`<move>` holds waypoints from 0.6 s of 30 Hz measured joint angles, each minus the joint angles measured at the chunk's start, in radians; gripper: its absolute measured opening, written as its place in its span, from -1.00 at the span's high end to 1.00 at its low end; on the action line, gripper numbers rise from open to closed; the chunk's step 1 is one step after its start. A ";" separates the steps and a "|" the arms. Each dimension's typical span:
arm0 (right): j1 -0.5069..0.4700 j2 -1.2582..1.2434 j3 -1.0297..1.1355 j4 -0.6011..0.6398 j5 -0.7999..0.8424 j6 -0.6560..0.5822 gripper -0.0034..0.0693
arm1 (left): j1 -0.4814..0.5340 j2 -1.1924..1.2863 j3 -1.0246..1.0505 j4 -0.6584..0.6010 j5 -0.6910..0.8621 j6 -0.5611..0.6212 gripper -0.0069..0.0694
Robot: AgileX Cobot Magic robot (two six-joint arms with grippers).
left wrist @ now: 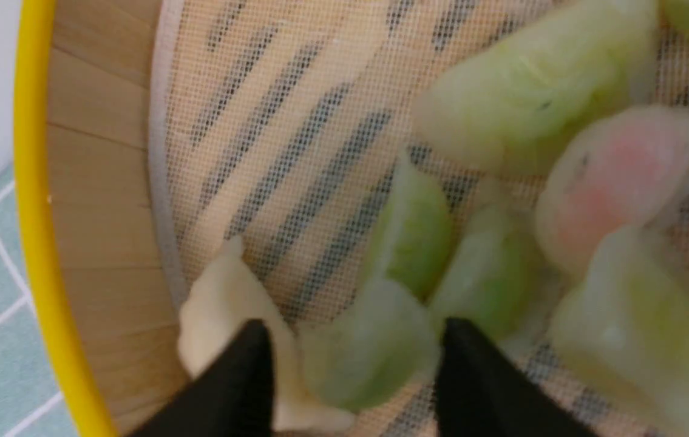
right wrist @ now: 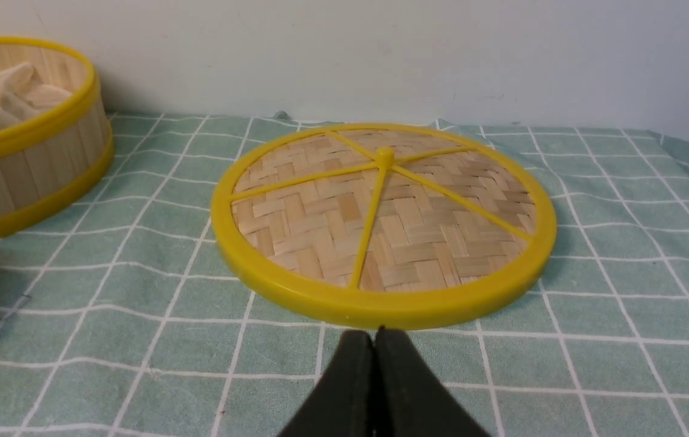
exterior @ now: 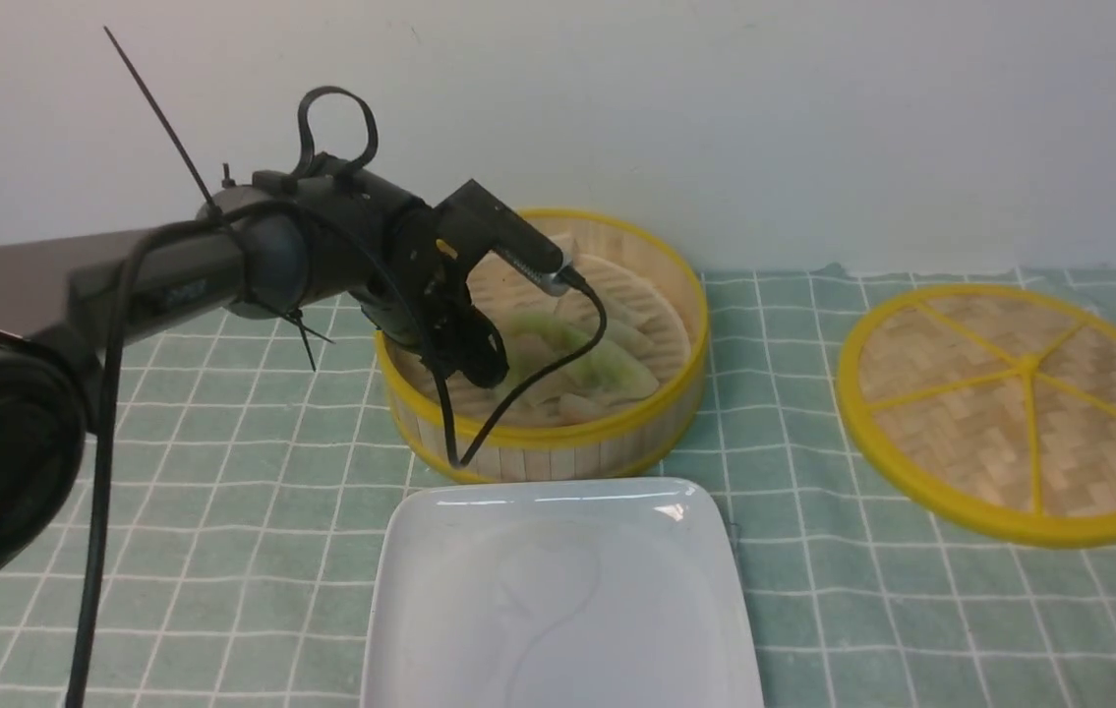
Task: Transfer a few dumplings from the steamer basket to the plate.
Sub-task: Use the left arm to grab a dumpling from the steamer
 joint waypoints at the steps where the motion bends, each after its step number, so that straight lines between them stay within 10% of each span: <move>1: 0.000 0.000 0.000 0.000 0.000 0.000 0.94 | -0.008 0.004 -0.007 0.002 0.006 -0.004 0.32; 18: 0.000 0.000 0.000 0.000 0.000 0.000 0.94 | -0.061 -0.027 -0.283 -0.145 0.382 -0.014 0.39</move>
